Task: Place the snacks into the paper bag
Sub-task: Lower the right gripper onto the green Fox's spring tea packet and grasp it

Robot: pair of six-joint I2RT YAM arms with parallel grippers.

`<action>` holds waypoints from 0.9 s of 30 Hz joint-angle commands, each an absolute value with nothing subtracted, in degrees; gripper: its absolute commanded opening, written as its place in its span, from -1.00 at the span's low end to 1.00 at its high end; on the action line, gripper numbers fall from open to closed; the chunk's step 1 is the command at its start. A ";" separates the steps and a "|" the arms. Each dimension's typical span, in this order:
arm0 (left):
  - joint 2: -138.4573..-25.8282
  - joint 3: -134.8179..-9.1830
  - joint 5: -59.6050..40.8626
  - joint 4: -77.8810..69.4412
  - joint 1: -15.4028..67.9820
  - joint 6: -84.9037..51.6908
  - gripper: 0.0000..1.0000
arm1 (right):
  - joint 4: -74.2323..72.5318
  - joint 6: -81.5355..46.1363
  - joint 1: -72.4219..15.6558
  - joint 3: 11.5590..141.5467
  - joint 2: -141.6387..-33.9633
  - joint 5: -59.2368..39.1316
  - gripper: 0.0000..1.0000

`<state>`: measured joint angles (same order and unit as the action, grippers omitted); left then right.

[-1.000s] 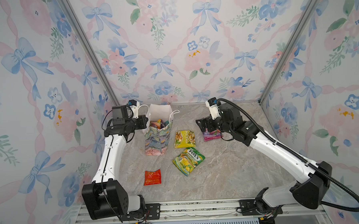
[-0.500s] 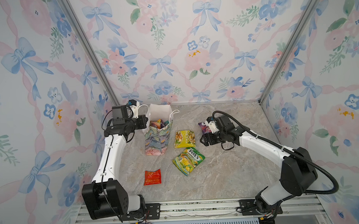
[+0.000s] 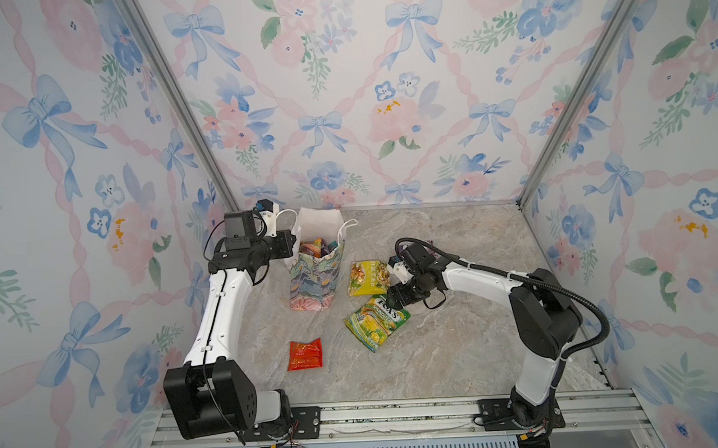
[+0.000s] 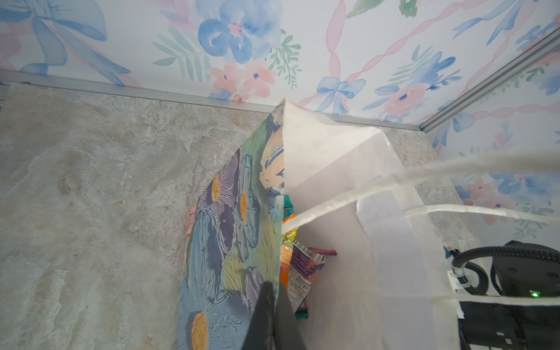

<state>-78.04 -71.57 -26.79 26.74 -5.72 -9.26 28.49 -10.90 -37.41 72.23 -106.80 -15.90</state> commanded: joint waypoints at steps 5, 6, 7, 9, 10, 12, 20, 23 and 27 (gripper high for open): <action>-76.77 -70.67 -26.54 27.40 -6.15 -9.76 -1.00 | 29.06 -8.94 -40.54 75.28 -111.04 -14.52 0.67; -76.66 -70.73 -26.56 27.34 -6.16 -9.76 -1.00 | 29.21 -8.88 -40.96 75.47 -111.54 -14.11 0.67; -76.68 -70.72 -26.54 27.35 -6.19 -9.76 -1.00 | 29.32 -8.66 -41.33 75.75 -111.79 -13.54 0.67; -76.70 -70.67 -26.54 27.40 -6.22 -9.76 -1.00 | 29.33 -8.27 -42.08 75.77 -112.39 -12.35 0.68; -76.65 -70.71 -26.54 27.38 -6.28 -9.76 -1.00 | 29.28 -8.22 -42.35 75.78 -112.62 -11.99 0.67; -76.66 -70.76 -26.54 27.42 -6.24 -9.76 -1.00 | 29.19 -8.17 -42.92 75.81 -113.08 -11.37 0.65; -76.66 -70.74 -26.54 27.34 -6.32 -9.76 -1.00 | 28.41 -8.04 -44.22 75.20 -113.65 -8.84 0.09; -76.65 -70.75 -26.54 27.38 -6.31 -9.76 -1.00 | 28.21 -7.91 -44.44 74.92 -113.31 -7.89 -0.12; -76.78 -70.76 -26.56 27.39 -6.35 -9.76 -1.00 | 27.95 -7.68 -44.65 74.79 -112.85 -7.64 -0.55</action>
<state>-77.73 -71.44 -26.79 26.74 -5.78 -9.26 26.94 -8.40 -44.05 74.81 -111.68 -10.35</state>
